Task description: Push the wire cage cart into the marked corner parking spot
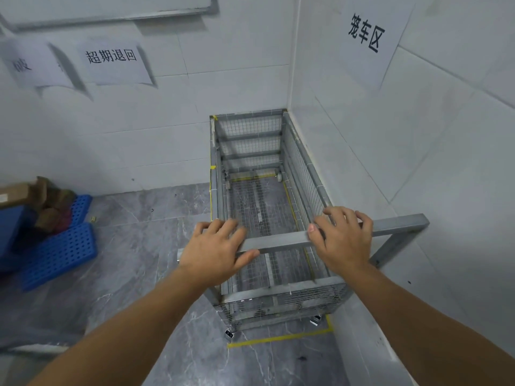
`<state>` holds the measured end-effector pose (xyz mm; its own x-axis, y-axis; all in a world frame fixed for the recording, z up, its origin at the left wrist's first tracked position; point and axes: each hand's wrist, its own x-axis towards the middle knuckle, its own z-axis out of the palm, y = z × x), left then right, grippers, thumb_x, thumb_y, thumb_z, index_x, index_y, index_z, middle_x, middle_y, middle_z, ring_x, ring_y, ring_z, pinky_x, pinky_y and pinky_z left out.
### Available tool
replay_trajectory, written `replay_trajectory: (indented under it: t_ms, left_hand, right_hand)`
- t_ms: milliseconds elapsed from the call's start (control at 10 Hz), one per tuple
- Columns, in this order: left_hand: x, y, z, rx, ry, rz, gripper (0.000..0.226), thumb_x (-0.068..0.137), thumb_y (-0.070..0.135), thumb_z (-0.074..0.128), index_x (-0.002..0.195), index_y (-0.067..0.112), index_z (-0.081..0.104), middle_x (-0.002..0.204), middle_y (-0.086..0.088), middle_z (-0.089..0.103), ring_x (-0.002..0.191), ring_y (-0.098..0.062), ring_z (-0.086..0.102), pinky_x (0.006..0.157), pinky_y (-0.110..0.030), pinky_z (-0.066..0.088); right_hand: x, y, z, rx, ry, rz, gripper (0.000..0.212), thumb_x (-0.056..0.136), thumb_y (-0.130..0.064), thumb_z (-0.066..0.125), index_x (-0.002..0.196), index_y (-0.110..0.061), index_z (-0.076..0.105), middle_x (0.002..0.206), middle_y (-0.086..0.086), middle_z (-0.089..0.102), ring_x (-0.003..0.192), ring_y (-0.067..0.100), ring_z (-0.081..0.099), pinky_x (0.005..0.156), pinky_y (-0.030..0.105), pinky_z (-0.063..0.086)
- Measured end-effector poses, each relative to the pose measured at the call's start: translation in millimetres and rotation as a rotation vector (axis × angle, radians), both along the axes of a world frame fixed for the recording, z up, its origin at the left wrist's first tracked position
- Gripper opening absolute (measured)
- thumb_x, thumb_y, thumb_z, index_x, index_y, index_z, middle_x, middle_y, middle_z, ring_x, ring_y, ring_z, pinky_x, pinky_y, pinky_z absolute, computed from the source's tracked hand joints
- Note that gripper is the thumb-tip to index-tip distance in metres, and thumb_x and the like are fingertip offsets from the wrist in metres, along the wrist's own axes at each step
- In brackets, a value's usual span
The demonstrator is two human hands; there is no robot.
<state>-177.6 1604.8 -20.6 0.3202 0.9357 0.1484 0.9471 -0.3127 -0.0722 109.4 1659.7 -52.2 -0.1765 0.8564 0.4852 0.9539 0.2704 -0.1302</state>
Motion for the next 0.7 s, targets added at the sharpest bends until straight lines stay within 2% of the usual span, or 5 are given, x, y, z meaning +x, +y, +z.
replay_trajectory:
  t_ms: [200,300,400,600,700]
  left_hand:
    - [1.7,-4.3,5.5,-0.018,-0.006,0.044,0.066,0.093,0.072,0.022,0.111,0.025,0.065,0.118,0.002,0.063,0.105,-0.023,0.058,0.095,-0.048,0.04]
    - [2.9,-8.5,7.7,-0.048,-0.034,0.074,0.07,0.092,0.074,0.018,0.117,0.026,0.063,0.119,0.004,0.062,0.112,-0.021,0.055,0.104,-0.051,0.034]
    - [9.8,-17.7,9.1,-0.043,-0.08,0.152,0.064,0.093,0.07,0.022,0.119,0.024,0.06,0.121,0.004,0.06,0.116,-0.021,0.053,0.108,-0.051,0.031]
    - [30.7,-50.1,20.0,0.001,-0.207,0.198,0.053,0.098,0.055,0.033,0.138,0.023,0.047,0.137,0.003,0.054,0.129,-0.021,0.045,0.114,-0.047,0.027]
    - [30.3,-60.4,35.2,0.036,-0.234,0.241,0.057,0.099,0.054,0.033,0.147,0.023,0.039,0.15,0.001,0.044,0.14,-0.021,0.034,0.118,-0.047,0.02]
  right_hand:
    - [-0.3,-3.8,5.9,-0.077,0.005,0.016,0.039,0.096,-0.049,0.038,0.09,-0.028,0.071,0.117,-0.004,0.064,0.115,0.02,0.053,0.099,0.049,0.029]
    - [-3.7,-6.9,11.5,-0.172,-0.004,0.021,0.042,0.098,-0.052,0.032,0.098,-0.032,0.07,0.12,-0.006,0.06,0.12,0.018,0.046,0.103,0.051,0.022]
    - [-2.7,-13.2,17.6,-0.224,0.021,0.058,0.046,0.098,-0.052,0.027,0.104,-0.029,0.067,0.118,-0.004,0.058,0.119,0.019,0.045,0.106,0.052,0.021]
    - [1.6,-42.2,30.3,-0.164,0.039,0.157,0.036,0.098,-0.042,0.033,0.108,-0.022,0.061,0.114,0.0,0.058,0.111,0.024,0.049,0.104,0.048,0.031]
    - [-2.5,-57.8,42.1,-0.168,0.066,0.189,0.043,0.097,-0.045,0.032,0.115,-0.02,0.061,0.118,0.001,0.059,0.114,0.025,0.05,0.104,0.049,0.034]
